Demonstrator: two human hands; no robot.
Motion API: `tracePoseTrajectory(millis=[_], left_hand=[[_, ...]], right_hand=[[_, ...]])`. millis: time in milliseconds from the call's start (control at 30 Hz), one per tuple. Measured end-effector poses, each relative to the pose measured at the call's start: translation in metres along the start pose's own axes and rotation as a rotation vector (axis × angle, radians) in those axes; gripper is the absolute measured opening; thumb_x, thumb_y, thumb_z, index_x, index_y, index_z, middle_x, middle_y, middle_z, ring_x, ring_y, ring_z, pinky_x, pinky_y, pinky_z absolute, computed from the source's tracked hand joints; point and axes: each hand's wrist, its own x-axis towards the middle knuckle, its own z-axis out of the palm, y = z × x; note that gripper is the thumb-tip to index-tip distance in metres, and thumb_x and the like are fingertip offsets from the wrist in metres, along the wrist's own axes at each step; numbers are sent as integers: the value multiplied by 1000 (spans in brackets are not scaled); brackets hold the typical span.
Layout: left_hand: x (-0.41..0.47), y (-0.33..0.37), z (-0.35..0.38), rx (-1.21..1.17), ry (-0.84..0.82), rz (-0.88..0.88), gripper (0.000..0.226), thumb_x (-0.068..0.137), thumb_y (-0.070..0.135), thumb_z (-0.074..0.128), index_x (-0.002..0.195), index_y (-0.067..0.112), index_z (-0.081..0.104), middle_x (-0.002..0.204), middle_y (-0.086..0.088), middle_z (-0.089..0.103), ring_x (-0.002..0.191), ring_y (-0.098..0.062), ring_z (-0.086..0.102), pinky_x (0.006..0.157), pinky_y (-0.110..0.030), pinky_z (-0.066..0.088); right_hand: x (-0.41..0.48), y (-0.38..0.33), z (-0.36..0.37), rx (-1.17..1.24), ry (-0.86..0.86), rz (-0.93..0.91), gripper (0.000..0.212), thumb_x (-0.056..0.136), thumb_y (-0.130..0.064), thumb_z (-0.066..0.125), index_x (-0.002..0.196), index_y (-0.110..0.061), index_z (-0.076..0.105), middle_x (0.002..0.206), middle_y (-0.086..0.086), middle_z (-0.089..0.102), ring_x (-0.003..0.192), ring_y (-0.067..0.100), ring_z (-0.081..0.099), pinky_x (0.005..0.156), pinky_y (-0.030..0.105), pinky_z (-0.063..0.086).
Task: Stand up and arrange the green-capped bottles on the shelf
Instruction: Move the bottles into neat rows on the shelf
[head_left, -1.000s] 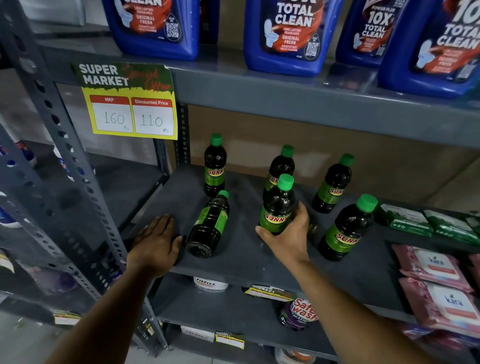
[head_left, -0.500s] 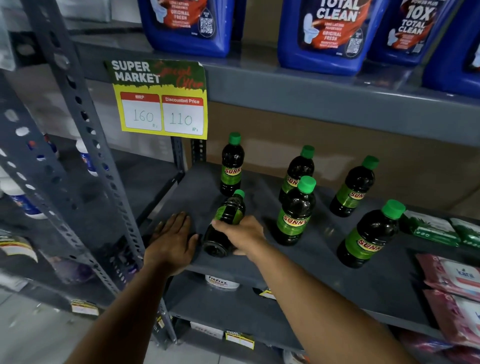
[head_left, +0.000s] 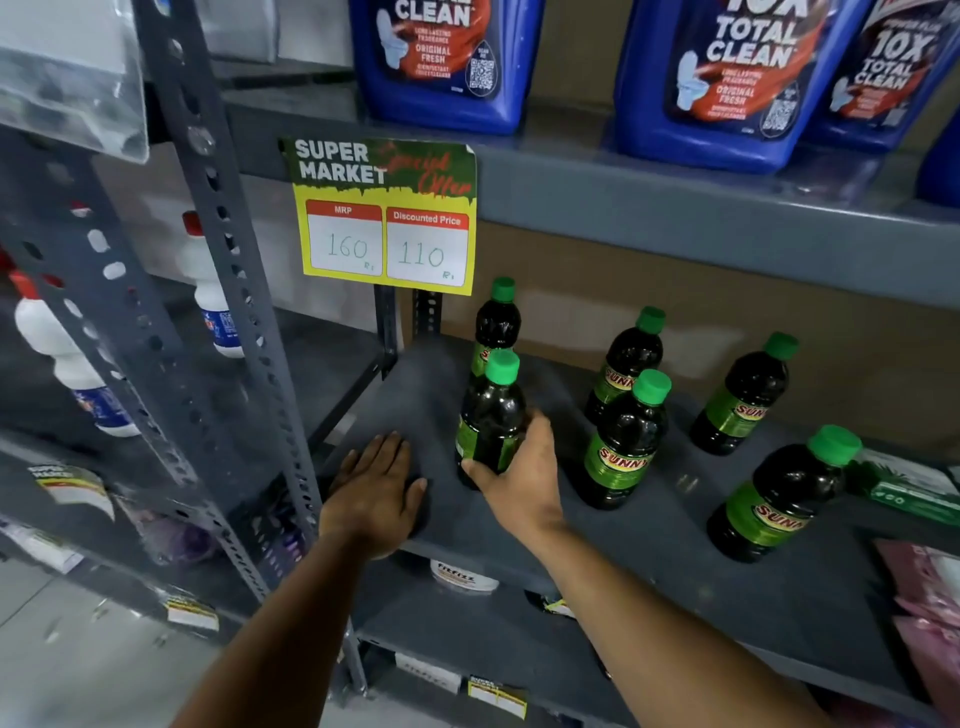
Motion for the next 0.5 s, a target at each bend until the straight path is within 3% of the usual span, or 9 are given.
tracePoseTrajectory(millis=[100,200,267,367,433,500], left_hand=[[2,0,0,-9,1,2,78,86,58,3,150,16,19,161,-3,19,149,-19,10,120,-41,7],[2,-1,1,-16,-4,9,75,88,56,8,150,15,19,161,-4,18,149,-19,10,121,-41,7],[2,-2,2,-10,1,9,75,88,56,8,150,15,18,161,-4,19,149,-20,10,121,-41,7],[2,-3,2,0,-1,9,76,87,57,6,150,15,18,161,-4,19,149,-19,10,121,-42,8],[2,-2,2,-9,6,8,77,86,57,6,149,15,20,161,-4,19,149,-19,11,121,-42,8],[2,-1,1,-12,1,11,76,87,57,8,149,15,20,161,-5,20,148,-19,11,121,-41,8]], right_hand=[[4,7,-1,-15,-26,-13,83,62,-25,87,127,-27,36,118,-6,46,106,6,47,89,17,37],[13,12,-6,138,-175,9,89,60,-18,77,133,-36,30,120,-3,55,109,9,56,90,20,44],[19,14,-12,117,-272,29,85,60,-17,73,130,-40,30,112,-11,59,102,0,59,84,17,45],[25,13,-16,7,-283,35,79,60,-24,86,118,-42,35,104,-23,56,94,-17,53,79,11,41],[25,12,-15,-27,-260,36,80,52,-36,88,113,-42,37,106,-23,52,95,-14,51,77,9,39],[26,16,-15,-5,-294,51,74,49,-35,83,108,-43,39,107,-18,53,96,-4,54,76,11,43]])
